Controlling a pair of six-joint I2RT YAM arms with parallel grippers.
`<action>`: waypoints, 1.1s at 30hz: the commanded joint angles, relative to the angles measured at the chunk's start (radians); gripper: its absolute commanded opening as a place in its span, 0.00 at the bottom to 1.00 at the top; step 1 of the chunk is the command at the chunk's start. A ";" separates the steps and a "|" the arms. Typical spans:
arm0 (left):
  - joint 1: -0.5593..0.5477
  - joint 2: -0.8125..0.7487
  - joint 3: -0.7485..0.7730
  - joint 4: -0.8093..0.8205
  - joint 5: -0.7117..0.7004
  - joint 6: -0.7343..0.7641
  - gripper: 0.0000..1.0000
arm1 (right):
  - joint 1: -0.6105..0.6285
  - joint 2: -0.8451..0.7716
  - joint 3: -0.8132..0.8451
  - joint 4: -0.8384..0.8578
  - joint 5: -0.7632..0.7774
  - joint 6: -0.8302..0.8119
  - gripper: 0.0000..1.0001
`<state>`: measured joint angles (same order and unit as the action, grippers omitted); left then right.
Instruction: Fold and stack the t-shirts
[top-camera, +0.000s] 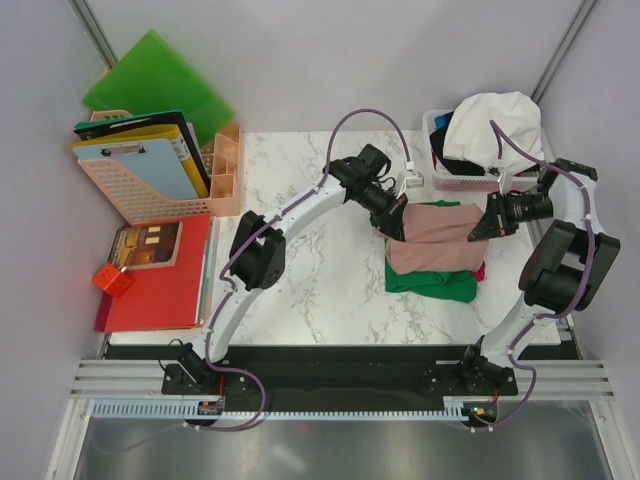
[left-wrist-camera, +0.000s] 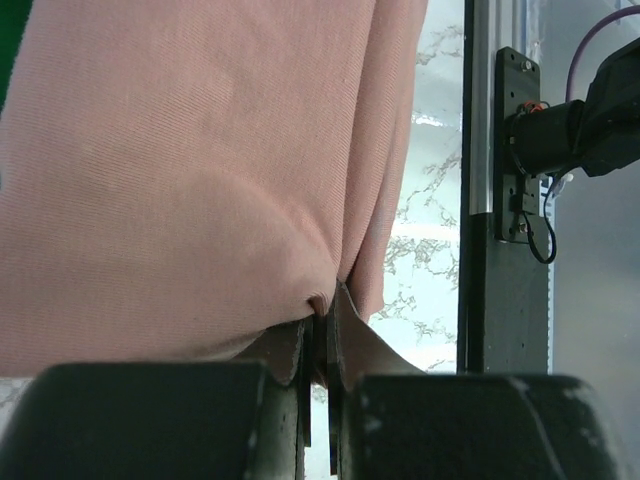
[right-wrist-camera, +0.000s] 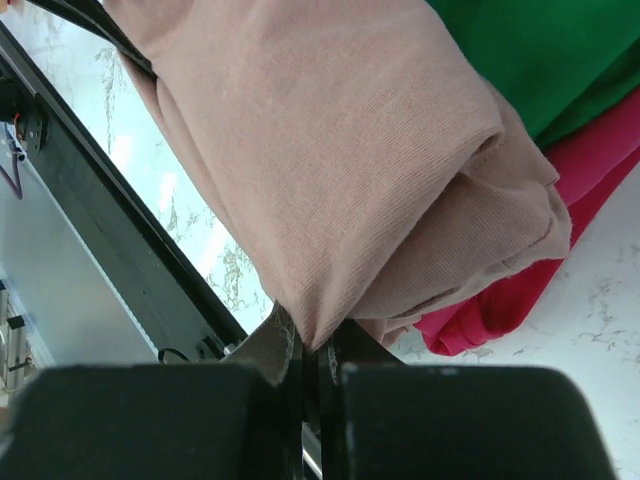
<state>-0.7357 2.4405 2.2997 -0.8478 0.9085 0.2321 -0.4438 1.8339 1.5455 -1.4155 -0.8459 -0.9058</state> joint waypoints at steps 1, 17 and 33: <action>0.006 0.057 -0.003 -0.132 -0.054 -0.005 0.02 | -0.056 0.008 -0.010 -0.043 0.038 -0.090 0.00; 0.033 0.091 -0.048 -0.128 -0.163 0.050 0.02 | -0.075 0.013 -0.088 0.105 0.044 -0.076 0.00; 0.108 0.069 -0.005 -0.122 -0.215 0.061 0.02 | -0.067 0.022 -0.058 0.414 0.123 0.126 0.00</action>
<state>-0.7181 2.5202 2.2887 -0.7876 0.8543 0.2333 -0.4629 1.8793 1.4117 -1.2095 -0.8391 -0.7967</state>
